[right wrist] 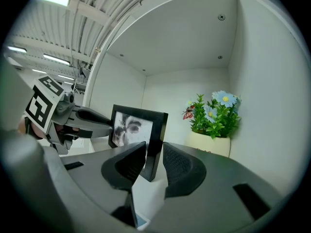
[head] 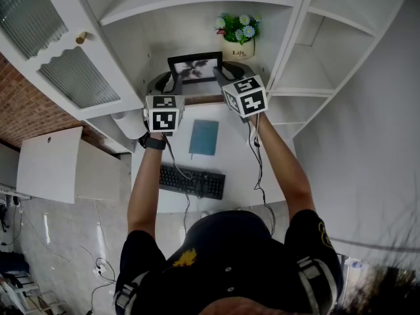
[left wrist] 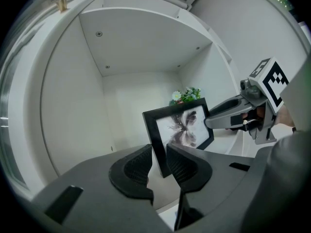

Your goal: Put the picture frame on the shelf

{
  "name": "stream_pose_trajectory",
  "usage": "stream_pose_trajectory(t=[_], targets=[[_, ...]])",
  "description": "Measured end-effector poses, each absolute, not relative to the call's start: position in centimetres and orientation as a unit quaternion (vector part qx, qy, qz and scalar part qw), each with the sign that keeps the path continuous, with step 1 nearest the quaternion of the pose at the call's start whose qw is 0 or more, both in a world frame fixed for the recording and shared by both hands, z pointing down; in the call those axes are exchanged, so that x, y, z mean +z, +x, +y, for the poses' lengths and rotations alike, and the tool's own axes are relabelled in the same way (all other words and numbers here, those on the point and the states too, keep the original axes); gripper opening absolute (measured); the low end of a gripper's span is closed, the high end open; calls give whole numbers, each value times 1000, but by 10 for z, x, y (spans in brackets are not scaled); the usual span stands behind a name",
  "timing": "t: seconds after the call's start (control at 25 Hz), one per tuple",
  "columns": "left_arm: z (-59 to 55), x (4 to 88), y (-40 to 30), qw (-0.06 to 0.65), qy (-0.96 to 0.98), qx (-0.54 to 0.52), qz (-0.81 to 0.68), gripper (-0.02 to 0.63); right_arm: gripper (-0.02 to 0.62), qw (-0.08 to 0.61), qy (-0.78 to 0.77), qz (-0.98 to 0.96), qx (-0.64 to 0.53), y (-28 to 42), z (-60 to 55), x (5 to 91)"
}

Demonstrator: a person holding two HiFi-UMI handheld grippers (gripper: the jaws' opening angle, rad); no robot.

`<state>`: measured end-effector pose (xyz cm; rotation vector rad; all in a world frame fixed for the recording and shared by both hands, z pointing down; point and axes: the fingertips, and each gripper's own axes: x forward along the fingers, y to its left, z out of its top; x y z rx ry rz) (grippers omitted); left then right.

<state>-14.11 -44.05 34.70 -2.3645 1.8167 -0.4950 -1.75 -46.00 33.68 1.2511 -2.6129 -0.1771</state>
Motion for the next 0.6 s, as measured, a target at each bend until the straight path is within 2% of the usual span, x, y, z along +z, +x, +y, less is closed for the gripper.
stream_pose_trajectory(t=[0.6], targets=[[-437, 345, -143, 60, -777, -162, 605, 103, 100, 120, 431, -892, -62, -15, -458, 335]])
